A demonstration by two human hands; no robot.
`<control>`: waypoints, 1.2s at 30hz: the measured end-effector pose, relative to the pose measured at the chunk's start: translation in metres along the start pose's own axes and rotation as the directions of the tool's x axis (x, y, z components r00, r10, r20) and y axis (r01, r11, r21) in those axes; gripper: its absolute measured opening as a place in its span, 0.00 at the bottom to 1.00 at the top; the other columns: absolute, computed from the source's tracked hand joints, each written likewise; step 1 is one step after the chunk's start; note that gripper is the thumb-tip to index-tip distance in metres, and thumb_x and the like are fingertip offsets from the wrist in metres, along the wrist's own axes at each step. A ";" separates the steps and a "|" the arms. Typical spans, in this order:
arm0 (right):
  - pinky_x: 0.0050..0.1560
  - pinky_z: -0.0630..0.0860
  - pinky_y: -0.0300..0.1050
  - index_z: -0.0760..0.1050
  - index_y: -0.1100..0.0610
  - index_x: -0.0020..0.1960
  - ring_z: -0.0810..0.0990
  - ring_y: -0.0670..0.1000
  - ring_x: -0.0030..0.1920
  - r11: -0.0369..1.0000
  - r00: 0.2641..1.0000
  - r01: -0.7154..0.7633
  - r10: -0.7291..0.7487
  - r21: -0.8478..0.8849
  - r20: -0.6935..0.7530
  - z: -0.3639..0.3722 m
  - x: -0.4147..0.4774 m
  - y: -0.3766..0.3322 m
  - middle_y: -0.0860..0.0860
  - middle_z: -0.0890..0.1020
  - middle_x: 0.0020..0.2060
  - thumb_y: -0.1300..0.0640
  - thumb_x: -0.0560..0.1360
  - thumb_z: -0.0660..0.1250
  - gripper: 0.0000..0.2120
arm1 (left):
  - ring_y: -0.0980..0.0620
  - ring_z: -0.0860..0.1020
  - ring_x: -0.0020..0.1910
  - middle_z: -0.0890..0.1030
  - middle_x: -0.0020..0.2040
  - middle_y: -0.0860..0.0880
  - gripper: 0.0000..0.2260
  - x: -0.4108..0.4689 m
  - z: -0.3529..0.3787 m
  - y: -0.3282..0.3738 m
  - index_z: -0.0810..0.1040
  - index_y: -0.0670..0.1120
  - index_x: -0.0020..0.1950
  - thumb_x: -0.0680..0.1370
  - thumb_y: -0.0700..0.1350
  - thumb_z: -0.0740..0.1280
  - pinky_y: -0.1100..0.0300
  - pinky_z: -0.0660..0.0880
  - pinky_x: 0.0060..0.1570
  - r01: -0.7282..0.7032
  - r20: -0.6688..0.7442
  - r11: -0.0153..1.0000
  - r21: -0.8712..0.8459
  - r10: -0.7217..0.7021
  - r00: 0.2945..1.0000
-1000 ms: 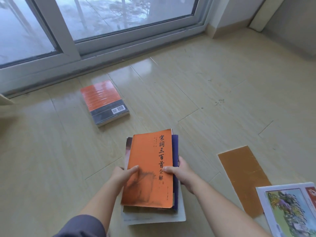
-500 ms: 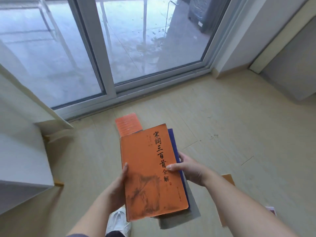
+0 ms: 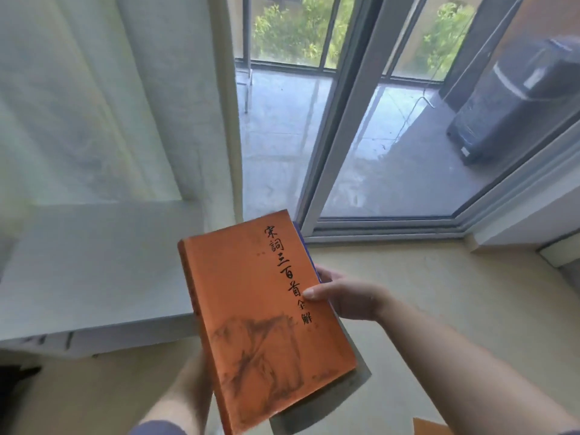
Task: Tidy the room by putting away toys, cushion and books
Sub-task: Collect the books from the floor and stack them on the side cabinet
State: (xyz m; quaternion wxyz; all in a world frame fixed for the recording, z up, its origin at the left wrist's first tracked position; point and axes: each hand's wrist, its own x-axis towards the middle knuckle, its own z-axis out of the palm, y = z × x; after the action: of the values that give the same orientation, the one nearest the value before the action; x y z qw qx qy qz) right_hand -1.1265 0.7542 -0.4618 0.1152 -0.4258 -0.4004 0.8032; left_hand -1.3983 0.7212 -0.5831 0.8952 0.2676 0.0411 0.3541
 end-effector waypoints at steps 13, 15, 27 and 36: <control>0.54 0.80 0.62 0.64 0.49 0.69 0.82 0.60 0.55 0.985 0.962 -0.172 0.172 0.021 -0.210 0.093 0.248 -0.014 0.57 0.79 0.59 0.63 0.73 0.72 0.30 | 0.45 0.82 0.51 0.82 0.55 0.43 0.43 -0.106 -0.065 0.163 0.70 0.43 0.64 0.57 0.61 0.81 0.46 0.79 0.54 0.511 -0.979 0.846 0.151 0.056 0.197; 0.53 0.80 0.61 0.65 0.49 0.67 0.82 0.59 0.54 0.977 0.947 -0.204 0.212 0.056 -0.243 0.113 0.288 -0.010 0.55 0.80 0.57 0.63 0.73 0.71 0.27 | 0.46 0.79 0.51 0.79 0.56 0.43 0.29 -0.122 -0.090 0.178 0.68 0.44 0.61 0.67 0.51 0.78 0.47 0.77 0.54 0.610 -0.985 0.774 0.171 0.145 0.093; 0.53 0.78 0.53 0.67 0.54 0.60 0.79 0.56 0.56 0.999 0.954 -0.047 0.044 -0.002 -0.297 0.200 0.478 -0.065 0.56 0.79 0.59 0.64 0.75 0.69 0.17 | 0.39 0.75 0.58 0.74 0.62 0.42 0.28 -0.172 -0.210 0.306 0.63 0.45 0.71 0.76 0.49 0.70 0.52 0.70 0.49 0.819 -0.785 0.522 0.240 0.600 -0.153; 0.60 0.77 0.53 0.68 0.58 0.69 0.78 0.58 0.59 0.859 0.962 -0.201 0.084 -0.470 -0.259 0.186 0.489 -0.038 0.56 0.78 0.58 0.67 0.75 0.63 0.22 | 0.37 0.64 0.69 0.59 0.73 0.41 0.39 -0.183 -0.229 0.265 0.48 0.55 0.78 0.75 0.57 0.67 0.39 0.67 0.65 0.968 -0.848 0.251 -0.011 0.511 -0.142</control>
State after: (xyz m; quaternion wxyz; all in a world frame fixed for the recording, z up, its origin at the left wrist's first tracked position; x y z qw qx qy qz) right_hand -1.5753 0.9350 -0.6637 -0.0116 -0.5596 -0.5427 0.6263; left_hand -1.7571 0.8651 -0.6652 0.2759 0.3213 0.9054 0.0294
